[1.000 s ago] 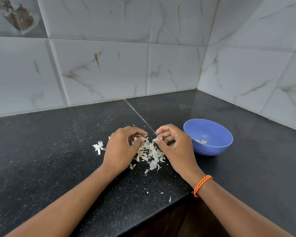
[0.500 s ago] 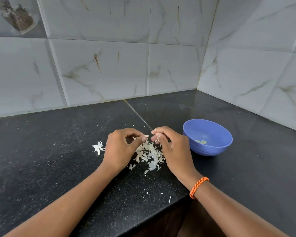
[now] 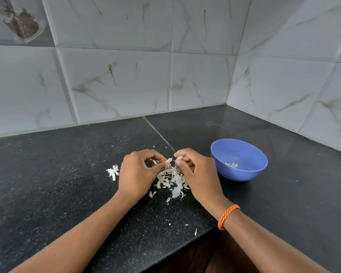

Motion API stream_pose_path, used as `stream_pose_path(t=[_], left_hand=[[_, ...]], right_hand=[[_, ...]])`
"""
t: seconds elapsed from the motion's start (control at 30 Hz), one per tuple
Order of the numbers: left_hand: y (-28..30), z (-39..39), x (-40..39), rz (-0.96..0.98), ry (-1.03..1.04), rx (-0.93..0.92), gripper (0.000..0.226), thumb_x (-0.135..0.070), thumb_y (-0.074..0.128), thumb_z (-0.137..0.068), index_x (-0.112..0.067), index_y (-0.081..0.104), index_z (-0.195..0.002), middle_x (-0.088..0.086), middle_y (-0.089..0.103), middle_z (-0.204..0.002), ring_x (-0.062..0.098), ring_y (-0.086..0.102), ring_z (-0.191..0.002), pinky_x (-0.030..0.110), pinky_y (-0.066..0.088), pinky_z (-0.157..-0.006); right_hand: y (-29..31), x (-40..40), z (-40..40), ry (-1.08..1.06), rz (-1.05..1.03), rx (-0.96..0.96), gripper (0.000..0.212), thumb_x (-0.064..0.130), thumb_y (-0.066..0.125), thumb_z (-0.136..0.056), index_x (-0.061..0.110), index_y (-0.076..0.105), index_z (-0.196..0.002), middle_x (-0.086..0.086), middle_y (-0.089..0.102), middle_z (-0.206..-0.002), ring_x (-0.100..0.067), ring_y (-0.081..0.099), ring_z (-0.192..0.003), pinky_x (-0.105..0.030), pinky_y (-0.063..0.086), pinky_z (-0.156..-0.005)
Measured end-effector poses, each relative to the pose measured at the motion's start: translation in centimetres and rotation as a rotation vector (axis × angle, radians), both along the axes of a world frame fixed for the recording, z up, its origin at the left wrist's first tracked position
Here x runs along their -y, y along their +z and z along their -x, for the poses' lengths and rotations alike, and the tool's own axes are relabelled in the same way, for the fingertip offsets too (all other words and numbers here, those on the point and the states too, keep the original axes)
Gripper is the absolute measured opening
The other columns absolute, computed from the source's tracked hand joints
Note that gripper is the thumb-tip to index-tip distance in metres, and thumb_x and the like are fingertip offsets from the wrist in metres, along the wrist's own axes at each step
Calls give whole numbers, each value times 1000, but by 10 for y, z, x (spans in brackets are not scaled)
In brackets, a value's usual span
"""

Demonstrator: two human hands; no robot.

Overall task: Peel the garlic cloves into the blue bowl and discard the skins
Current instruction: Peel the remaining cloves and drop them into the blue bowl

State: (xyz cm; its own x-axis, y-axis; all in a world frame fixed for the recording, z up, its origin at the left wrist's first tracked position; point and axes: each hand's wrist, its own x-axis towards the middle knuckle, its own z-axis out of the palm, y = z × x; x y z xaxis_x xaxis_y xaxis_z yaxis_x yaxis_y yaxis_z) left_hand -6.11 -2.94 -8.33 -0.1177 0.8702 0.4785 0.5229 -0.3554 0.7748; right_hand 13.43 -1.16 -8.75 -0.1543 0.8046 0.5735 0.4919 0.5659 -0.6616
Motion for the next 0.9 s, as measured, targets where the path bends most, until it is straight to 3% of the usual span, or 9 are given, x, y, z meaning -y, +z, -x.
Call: stream_pose_path(t=[0.07, 0.2, 0.27, 0.33, 0.43, 0.53, 0.67, 0.77, 0.9], left_hand=[[1, -1, 1, -3, -2, -4, 12, -36, 91, -84, -36, 80, -79, -12, 78, -76, 16, 72, -67, 47, 60, -67], [2, -2, 3, -12, -1, -9, 9, -33, 90, -86, -34, 82, -82, -20, 78, -80, 11, 71, -68, 43, 60, -68], [2, -2, 3, -15, -8, -14, 7, -32, 87, -89, -34, 83, -84, -22, 78, -83, 9, 73, -73, 42, 60, -71], [2, -2, 3, -23, -9, -21, 7, -31, 86, -91, -34, 84, -85, -23, 78, -84, 7, 73, -75, 40, 60, -71], [2, -2, 2, -26, -12, -32, 7, -32, 85, -92, -34, 83, -86, -22, 78, -84, 6, 72, -73, 37, 59, -70], [1, -3, 2, -18, -14, -42, 6, -33, 84, -92, -34, 83, -87, -21, 78, -84, 8, 71, -71, 39, 60, -69], [1, -4, 2, 10, -13, -69, 7, -35, 85, -92, -34, 82, -86, -22, 77, -79, 6, 71, -67, 34, 57, -66], [0, -5, 2, 19, -21, -88, 6, -37, 85, -92, -34, 83, -87, -26, 76, -80, 4, 70, -66, 29, 51, -64], [0, -4, 3, -23, -29, -105, 8, -43, 85, -90, -35, 84, -92, -24, 77, -88, 3, 68, -66, 29, 53, -64]], right_hand=[[0, 0, 0, -13, -39, 46, 17, 17, 66, -105, 25, 74, -117, 11, 77, -90, -3, 74, -85, -29, 62, -75], [-1, -1, 2, -5, -25, 65, 32, 1, 74, -95, 24, 76, -117, 11, 71, -97, -6, 69, -88, -26, 61, -74], [0, -1, 2, -3, -2, 62, 30, 13, 77, -97, 28, 76, -123, 13, 72, -95, -6, 69, -85, -29, 61, -74], [1, 0, 0, -14, 7, 77, 28, 31, 67, -105, 35, 71, -132, 14, 74, -85, -3, 71, -81, -31, 60, -73], [1, 0, 0, -8, -18, 85, 29, 31, 63, -107, 37, 66, -135, 14, 67, -74, -7, 66, -74, -35, 56, -70], [2, 0, 2, -27, -59, 116, 43, 13, 77, -94, 36, 69, -130, 14, 56, -88, -10, 56, -82, -31, 52, -69], [4, 1, -1, 51, -109, 71, 54, -3, 73, -91, 32, 70, -132, 18, 62, -109, -15, 60, -100, -24, 53, -72], [6, 4, -1, 62, -143, 133, 56, 0, 73, -93, 34, 68, -137, 21, 67, -112, -9, 61, -106, -21, 54, -81], [4, 4, 1, 12, -153, 143, 46, 12, 76, -97, 36, 68, -135, 20, 67, -107, -5, 64, -95, -28, 58, -80]])
